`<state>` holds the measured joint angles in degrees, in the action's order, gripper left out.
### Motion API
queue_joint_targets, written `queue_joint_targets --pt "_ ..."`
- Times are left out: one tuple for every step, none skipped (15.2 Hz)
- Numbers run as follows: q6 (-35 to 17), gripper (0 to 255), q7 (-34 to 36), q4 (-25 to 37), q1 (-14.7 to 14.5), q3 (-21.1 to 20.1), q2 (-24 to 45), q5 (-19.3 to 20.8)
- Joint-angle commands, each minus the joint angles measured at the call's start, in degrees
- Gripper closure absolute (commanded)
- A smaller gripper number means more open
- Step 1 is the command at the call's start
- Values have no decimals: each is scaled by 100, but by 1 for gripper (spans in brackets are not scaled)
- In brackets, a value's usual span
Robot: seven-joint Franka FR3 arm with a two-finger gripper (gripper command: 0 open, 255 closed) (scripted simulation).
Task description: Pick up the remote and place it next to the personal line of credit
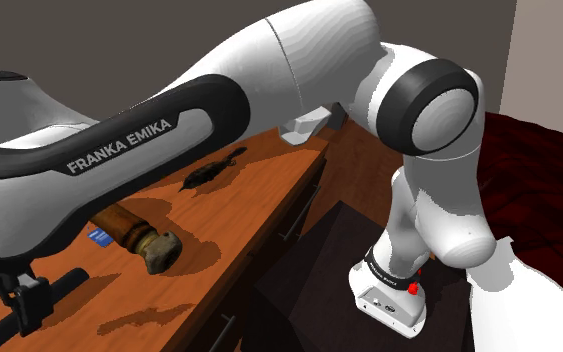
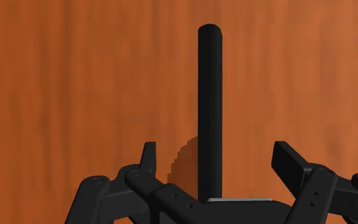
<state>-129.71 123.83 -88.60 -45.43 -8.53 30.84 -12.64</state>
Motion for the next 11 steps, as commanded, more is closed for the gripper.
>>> queue_joint_targets --pt "175 0 -8 -17 47 4 -186 -10" --pt "306 0 -10 -4 77 8 -298 -14" --pt "411 0 -11 14 100 12 -383 -18" --pt "411 0 -11 14 100 12 -383 -18" --pt "410 0 -11 13 100 12 -383 -18" --pt "411 0 -11 13 100 12 -383 -18" --pt "411 0 -11 14 100 12 -383 -18" --pt "411 0 -11 14 100 12 -383 -18" --pt "411 0 -11 14 100 12 -383 -18" --pt "411 0 -11 14 100 12 -383 -18" --pt "409 0 -11 13 100 12 -383 -18"
